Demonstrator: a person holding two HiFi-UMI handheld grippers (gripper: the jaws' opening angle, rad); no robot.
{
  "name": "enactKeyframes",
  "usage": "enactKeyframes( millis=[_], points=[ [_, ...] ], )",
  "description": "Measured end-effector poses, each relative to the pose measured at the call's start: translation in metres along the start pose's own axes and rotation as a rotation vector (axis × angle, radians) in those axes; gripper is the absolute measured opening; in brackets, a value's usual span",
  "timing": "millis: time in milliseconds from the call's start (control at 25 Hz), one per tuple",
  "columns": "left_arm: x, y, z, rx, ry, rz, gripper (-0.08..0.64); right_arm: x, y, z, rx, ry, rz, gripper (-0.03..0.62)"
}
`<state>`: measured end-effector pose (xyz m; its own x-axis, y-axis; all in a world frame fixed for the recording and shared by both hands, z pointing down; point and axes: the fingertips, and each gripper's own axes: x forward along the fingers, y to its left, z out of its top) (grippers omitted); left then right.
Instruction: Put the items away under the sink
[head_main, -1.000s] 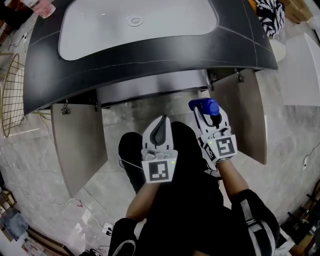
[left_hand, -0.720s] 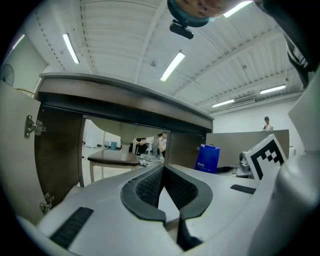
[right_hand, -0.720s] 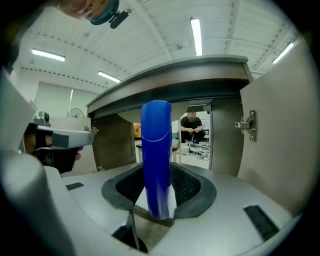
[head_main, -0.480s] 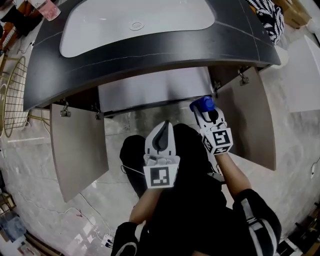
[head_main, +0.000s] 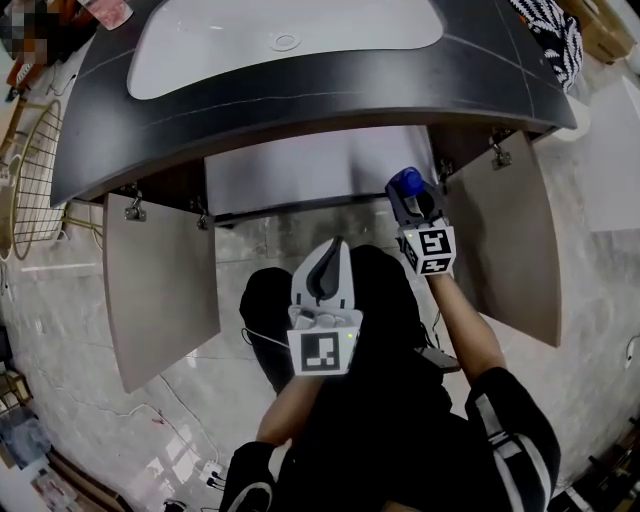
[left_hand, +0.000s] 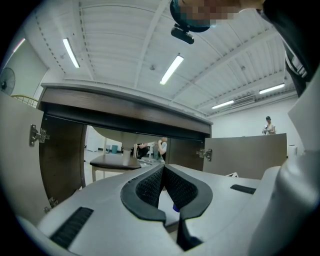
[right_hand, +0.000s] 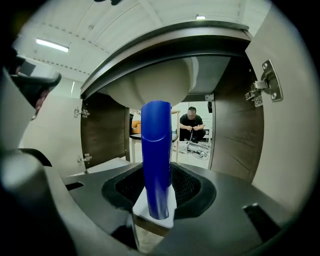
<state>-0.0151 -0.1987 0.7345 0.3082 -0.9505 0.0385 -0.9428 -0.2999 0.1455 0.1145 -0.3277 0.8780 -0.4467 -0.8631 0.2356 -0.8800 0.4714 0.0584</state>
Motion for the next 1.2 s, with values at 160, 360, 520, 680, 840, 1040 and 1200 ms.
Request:
enactKeyframes(
  millis=[160,360,520,680,840,1040,1200],
  points=[
    [0.001,0.001,-0.001,0.002,-0.013,0.005,0.015,0.024,-0.011,-0.018,-0.007,0.003,-0.020,0.153],
    [-0.003,-0.002,-0.001,-0.002,-0.007,0.003,0.015,0.049,-0.024,-0.037,-0.029,0.032,-0.032,0.153],
    [-0.006,0.003,-0.003,-0.017,-0.010,0.014,0.015,0.067,-0.032,-0.058,-0.029,0.066,-0.047,0.153],
    [-0.009,0.007,-0.004,-0.014,-0.009,0.016,0.015,0.078,-0.037,-0.076,-0.022,0.091,-0.058,0.153],
    [-0.008,0.012,-0.008,-0.002,0.002,0.016,0.015,0.083,-0.040,-0.089,-0.011,0.114,-0.073,0.153],
    [-0.007,0.013,-0.010,-0.019,0.006,0.010,0.015,0.086,-0.042,-0.099,0.006,0.116,-0.082,0.153],
    [-0.007,0.016,-0.012,-0.006,0.006,0.007,0.015,0.090,-0.044,-0.102,0.012,0.118,-0.087,0.153]
  ],
)
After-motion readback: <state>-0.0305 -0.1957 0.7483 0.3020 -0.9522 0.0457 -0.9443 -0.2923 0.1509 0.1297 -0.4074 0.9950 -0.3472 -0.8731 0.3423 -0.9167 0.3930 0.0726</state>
